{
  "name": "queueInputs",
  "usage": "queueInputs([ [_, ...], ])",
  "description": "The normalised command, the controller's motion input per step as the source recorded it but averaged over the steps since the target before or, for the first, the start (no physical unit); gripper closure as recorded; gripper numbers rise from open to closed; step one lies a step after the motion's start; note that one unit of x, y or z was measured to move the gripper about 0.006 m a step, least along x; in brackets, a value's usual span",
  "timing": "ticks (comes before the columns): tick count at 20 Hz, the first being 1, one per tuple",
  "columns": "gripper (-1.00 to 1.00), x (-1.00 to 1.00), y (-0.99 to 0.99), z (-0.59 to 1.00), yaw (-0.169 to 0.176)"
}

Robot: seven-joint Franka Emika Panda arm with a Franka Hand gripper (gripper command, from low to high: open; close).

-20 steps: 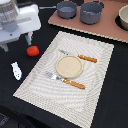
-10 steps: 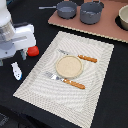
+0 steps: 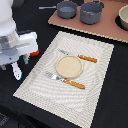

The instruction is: Place the pan onto the stove and place the fish and sausage into the pan.

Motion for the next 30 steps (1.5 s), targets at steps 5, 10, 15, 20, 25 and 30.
queueInputs([
  [5, -1.0, 0.0, -0.17, -0.32, 0.024],
  [10, 1.0, 0.0, -0.14, -0.25, 0.025],
  [15, 1.0, 0.0, -0.16, -0.09, 0.025],
  [20, 1.0, 0.0, -0.18, -0.11, 0.029],
  [25, 1.0, 0.0, -0.16, 0.05, 0.031],
  [30, 1.0, -0.02, -0.03, 1.0, -0.004],
])
